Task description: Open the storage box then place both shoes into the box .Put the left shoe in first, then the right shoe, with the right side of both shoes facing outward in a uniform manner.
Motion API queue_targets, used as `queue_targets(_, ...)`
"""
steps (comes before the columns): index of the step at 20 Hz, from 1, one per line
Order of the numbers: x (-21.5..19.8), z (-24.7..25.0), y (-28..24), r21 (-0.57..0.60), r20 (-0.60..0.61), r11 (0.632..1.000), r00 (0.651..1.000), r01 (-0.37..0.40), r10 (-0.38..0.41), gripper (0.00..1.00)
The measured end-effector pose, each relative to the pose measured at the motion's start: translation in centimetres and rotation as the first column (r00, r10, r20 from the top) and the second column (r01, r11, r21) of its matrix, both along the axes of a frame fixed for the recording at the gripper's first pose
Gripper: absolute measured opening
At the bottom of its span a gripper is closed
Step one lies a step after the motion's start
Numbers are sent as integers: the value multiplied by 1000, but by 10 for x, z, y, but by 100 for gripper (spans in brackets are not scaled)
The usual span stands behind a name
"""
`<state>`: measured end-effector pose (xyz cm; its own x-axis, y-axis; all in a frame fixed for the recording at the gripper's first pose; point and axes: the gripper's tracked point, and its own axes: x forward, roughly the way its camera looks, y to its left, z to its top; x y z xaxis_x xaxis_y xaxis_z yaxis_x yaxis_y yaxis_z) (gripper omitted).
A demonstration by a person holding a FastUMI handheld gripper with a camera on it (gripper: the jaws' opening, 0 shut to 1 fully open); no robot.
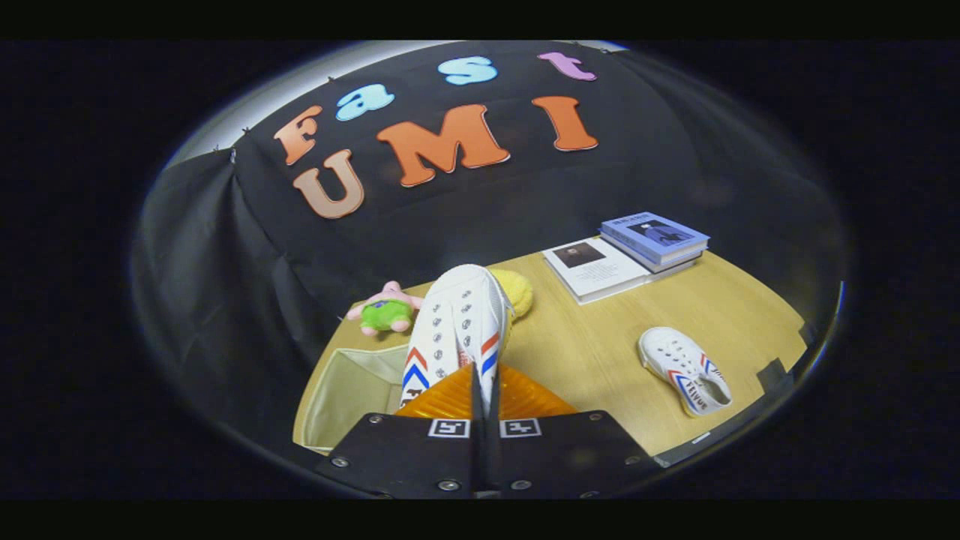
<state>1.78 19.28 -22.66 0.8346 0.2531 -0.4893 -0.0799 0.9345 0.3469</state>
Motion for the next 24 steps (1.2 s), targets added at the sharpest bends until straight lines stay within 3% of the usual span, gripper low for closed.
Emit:
queue_targets(4,-3,5,57,31,8,997,998,-64,64,0)
queue_targets(11,-21,-29,137,41,-44,986,985,-162,164,0)
queue_targets(24,-49,-63,153,13,-107,982,976,-190,191,3)
